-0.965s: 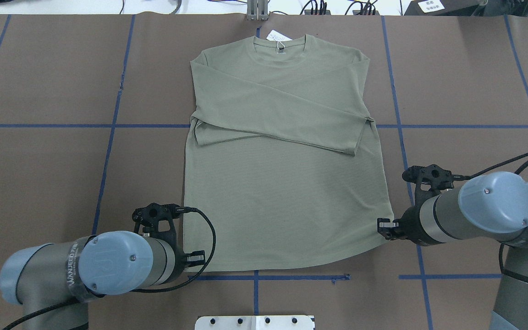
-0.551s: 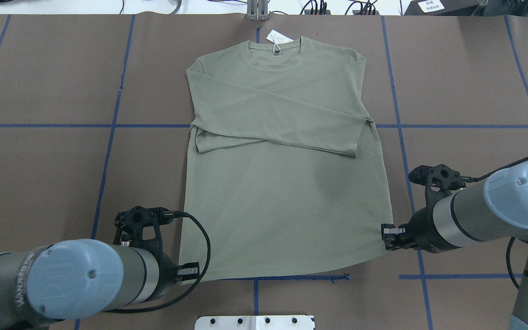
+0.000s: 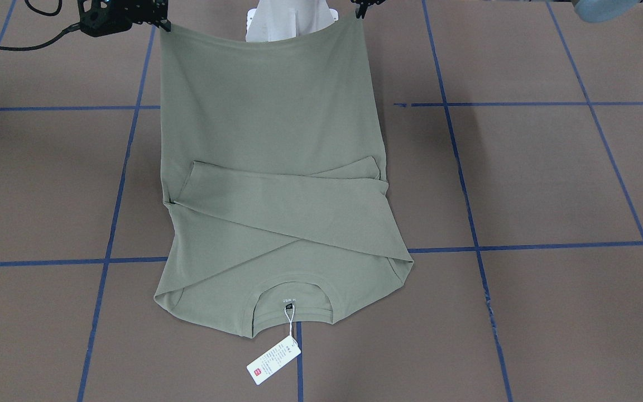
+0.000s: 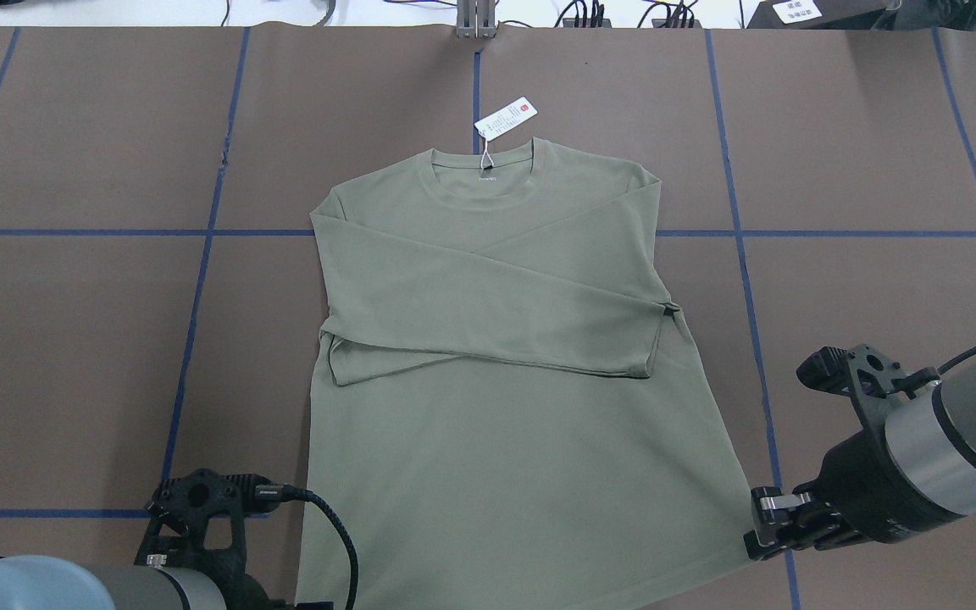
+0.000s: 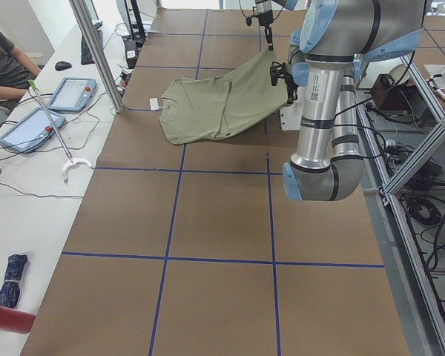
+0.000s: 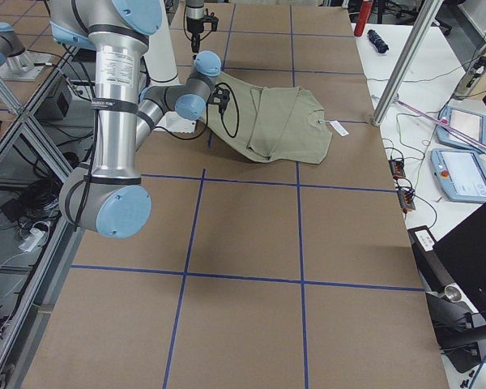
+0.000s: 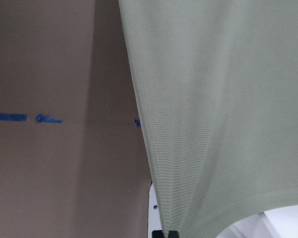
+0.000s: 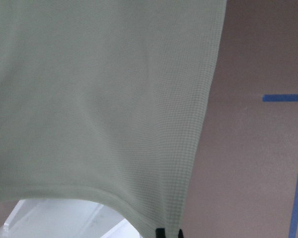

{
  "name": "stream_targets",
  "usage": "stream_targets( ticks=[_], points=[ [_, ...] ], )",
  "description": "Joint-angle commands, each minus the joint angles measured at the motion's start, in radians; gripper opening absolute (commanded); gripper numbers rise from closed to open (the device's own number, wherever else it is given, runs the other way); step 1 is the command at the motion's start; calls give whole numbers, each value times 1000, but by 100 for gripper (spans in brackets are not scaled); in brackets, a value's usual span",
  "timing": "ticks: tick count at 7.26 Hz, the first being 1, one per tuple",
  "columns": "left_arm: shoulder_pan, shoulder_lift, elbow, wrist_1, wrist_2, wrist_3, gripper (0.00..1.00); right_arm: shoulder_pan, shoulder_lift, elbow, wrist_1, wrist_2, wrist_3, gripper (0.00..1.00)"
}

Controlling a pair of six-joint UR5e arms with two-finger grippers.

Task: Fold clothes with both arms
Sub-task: 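Lift the hem with both grippers and fold it toward the collar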

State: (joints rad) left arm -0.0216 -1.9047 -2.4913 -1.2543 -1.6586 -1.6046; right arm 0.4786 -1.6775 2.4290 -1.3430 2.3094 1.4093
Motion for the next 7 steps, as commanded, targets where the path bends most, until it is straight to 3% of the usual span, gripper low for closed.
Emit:
stream_targets(
  ticks=[1,3,4,6,7],
  points=[
    [-23,0,27,9,0,1,0,23,14,-17,5,10,-6,0],
    [-185,-13,97,-3,-4,32,0,156,182,-178,5,10,-30,0],
    [-264,-19,107,-7,-4,91,0,200,212,-235,10,7,-79,0],
    [-354,-49,196,-58,-12,95,0,317,223,-380,133,-54,-165,0],
    [-379,-63,269,-154,-33,92,0,372,252,-462,247,-57,-155,0]
  ],
)
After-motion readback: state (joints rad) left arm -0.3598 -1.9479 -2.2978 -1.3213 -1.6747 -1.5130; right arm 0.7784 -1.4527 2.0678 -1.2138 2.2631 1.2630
